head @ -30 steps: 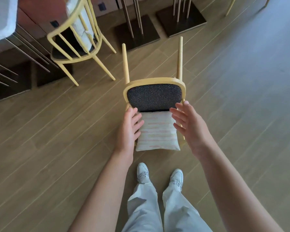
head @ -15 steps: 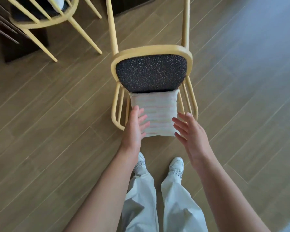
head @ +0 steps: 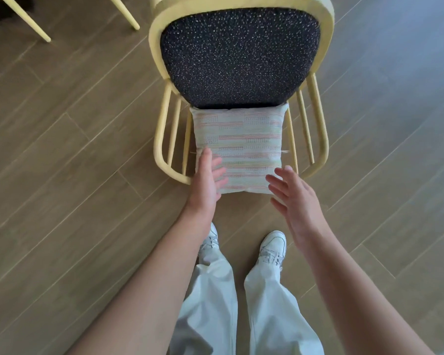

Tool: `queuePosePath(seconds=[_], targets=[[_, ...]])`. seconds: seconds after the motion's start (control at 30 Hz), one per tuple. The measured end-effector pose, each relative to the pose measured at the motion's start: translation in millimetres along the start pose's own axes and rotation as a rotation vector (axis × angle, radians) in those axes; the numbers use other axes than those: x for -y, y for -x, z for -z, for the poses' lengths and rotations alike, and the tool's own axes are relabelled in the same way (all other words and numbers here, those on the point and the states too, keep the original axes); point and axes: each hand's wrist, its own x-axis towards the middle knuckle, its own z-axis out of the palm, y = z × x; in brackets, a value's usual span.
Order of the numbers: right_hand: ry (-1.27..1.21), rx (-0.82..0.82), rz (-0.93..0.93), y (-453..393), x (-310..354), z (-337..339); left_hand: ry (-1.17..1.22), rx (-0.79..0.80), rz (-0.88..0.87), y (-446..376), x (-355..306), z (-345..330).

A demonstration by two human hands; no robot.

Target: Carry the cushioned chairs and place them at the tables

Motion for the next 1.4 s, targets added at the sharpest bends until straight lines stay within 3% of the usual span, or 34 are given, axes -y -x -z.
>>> queuePosePath(seconds=[0.17,0.3,0.8,0.9,1.07,1.4], targets=[[0.04,-0.017,-0.007,-34.3,-33.3,-1.0,0.006,-0.002,0.051,-44.5,42.5,1.8],[0.021,-0.03,-0.05,-63.8,-62.4,-0.3,0.146,0.001,0.135,-80.5,74.4,8.6],[-0.33,-0.206,-0.305,-222.1,-228.5,-17.8,0.252,-0.072,0.22,-252.6,216.0,-2.7],[-0.41,-0.278,-0.375,-239.4,-244.7,-24.9,0.313,-0.087,0.281,-268.5,242.4,-9.4],[-0.488,-0.249,-0.422,-265.1,-269.8,-39.2,0.465,-0.12,0.349,-294.3,274.6,-17.7],[-0.611,-0.25,-0.446,-326.4,-283.6,-38.2,0.849,-0.187,0.434,-340.8,284.6,-14.4]])
